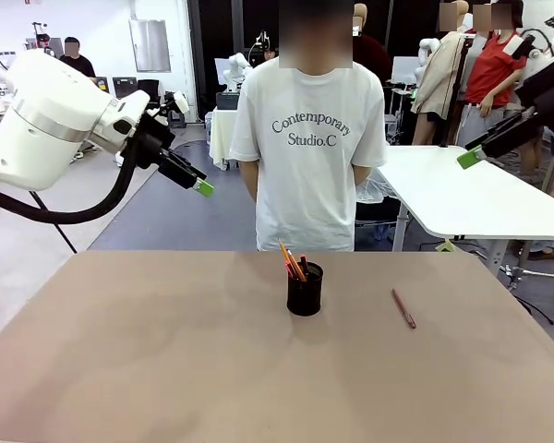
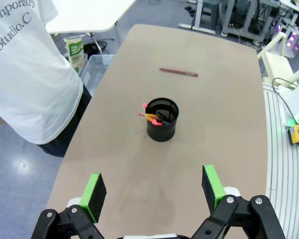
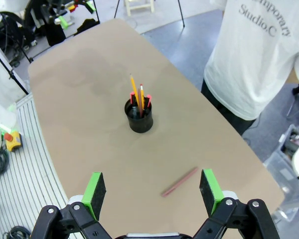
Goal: Place the pens into the pen holder.
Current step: Pick up a writing instrument from the table and place it into the Pen holder.
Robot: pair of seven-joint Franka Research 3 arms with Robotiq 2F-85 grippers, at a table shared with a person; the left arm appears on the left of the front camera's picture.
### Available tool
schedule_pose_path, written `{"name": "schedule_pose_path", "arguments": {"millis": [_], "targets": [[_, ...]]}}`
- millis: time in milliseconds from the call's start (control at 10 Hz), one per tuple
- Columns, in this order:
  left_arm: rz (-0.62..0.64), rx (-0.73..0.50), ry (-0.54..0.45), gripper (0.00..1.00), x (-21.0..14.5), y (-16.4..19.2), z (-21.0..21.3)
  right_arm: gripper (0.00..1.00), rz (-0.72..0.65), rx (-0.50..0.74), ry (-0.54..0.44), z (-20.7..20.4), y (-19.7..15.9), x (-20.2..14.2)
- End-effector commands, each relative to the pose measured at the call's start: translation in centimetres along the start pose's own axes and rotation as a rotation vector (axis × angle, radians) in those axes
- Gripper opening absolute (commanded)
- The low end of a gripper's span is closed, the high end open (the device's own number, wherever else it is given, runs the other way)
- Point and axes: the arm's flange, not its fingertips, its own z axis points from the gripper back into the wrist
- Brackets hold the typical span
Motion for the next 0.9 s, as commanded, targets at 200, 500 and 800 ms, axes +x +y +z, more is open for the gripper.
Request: {"name": "schedule_pose_path", "arguments": {"millis": [200,500,800], "targets": [[0.003,-0.001,-0.002,1.0,0.1,0.1,0.2,1.0,-0.216,-0.103,0.207,-6.6,-4.5,3.6],[0.003,-0.001,-0.002,1.0,0.1,0.1,0.2,1.0,-0.282,-0.237,0.533,-12.3,-4.9,3.1],[0.003,-0.001,-0.002,1.0,0.1,0.1,0.2,1.0,-0.301,-0.304,0.702,-16.0,-4.6,-0.2]]}}
